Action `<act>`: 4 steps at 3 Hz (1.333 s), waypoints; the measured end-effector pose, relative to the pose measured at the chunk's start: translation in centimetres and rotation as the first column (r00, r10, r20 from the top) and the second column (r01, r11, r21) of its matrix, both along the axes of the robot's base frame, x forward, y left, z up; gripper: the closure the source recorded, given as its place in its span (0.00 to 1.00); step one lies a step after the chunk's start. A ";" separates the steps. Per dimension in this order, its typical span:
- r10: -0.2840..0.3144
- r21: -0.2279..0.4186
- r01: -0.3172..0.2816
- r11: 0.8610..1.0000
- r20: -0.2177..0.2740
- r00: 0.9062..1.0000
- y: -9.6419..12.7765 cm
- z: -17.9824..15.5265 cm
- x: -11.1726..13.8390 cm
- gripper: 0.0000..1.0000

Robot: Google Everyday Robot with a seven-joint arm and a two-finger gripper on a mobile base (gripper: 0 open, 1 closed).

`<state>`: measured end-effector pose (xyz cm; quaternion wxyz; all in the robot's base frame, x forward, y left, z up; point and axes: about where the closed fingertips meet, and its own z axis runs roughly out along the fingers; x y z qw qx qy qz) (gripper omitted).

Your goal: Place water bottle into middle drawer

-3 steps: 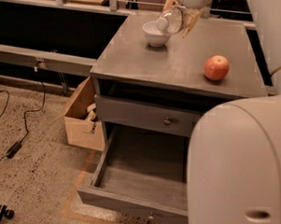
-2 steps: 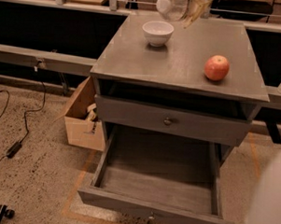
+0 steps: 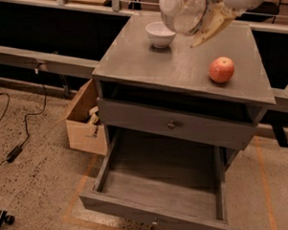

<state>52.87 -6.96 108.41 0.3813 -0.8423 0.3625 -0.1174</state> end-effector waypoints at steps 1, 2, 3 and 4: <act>0.015 0.014 -0.013 1.000 -0.151 0.988 2.3 -5.6 -4.9 1.00; 0.023 -0.022 -0.029 0.999 -0.228 0.973 2.7 -9.6 -6.2 1.00; 0.023 -0.022 -0.029 0.999 -0.227 0.974 2.7 -9.6 -6.2 1.00; -0.012 0.034 0.023 0.999 -0.300 0.954 2.4 -12.2 -8.0 1.00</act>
Offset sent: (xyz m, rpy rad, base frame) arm -0.0445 0.0199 -0.0462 0.0155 0.1290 0.0113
